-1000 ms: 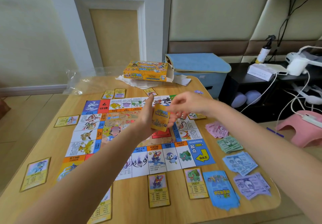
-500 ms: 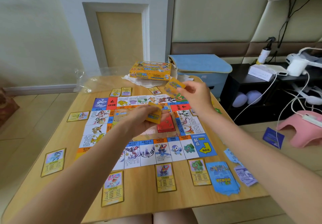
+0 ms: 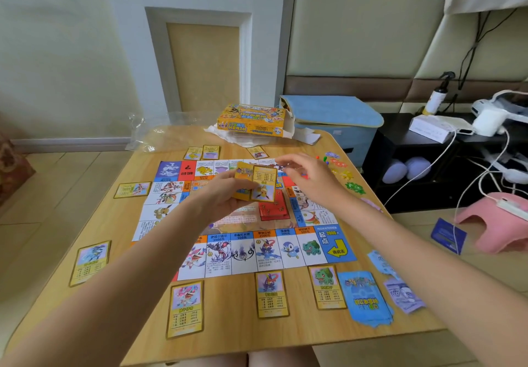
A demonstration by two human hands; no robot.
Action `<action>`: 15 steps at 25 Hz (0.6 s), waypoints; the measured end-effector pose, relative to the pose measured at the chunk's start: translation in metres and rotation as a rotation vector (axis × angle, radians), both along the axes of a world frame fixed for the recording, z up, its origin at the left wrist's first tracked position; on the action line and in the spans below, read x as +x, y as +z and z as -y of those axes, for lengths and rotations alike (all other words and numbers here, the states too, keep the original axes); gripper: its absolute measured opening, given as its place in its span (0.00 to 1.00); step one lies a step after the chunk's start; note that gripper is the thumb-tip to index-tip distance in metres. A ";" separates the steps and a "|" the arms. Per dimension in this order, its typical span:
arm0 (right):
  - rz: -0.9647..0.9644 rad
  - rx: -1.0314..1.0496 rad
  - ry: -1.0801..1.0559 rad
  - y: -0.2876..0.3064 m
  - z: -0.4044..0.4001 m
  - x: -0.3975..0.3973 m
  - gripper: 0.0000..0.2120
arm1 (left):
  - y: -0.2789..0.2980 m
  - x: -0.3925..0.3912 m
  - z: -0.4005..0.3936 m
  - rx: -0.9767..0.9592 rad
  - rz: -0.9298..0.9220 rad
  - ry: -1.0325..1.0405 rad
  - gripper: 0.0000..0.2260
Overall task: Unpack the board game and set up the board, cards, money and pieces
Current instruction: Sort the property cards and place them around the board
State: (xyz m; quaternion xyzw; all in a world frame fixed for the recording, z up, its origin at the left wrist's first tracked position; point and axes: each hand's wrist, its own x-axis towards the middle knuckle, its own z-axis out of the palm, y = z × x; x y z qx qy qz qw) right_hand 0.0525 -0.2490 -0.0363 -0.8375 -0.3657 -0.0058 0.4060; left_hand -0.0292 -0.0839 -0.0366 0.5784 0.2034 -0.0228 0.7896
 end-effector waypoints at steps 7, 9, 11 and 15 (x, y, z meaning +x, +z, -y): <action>-0.279 0.215 -0.132 0.001 -0.010 0.001 0.13 | -0.001 0.000 0.001 0.026 0.003 -0.121 0.02; -0.355 0.238 -0.151 0.002 -0.007 0.000 0.14 | -0.004 -0.003 0.000 -0.006 -0.008 -0.115 0.03; -0.417 0.244 -0.131 0.000 -0.005 -0.002 0.13 | -0.007 -0.005 0.000 0.009 -0.024 -0.110 0.02; -0.673 0.485 -0.142 0.000 -0.021 -0.006 0.06 | -0.008 -0.012 -0.004 0.036 -0.026 -0.112 0.01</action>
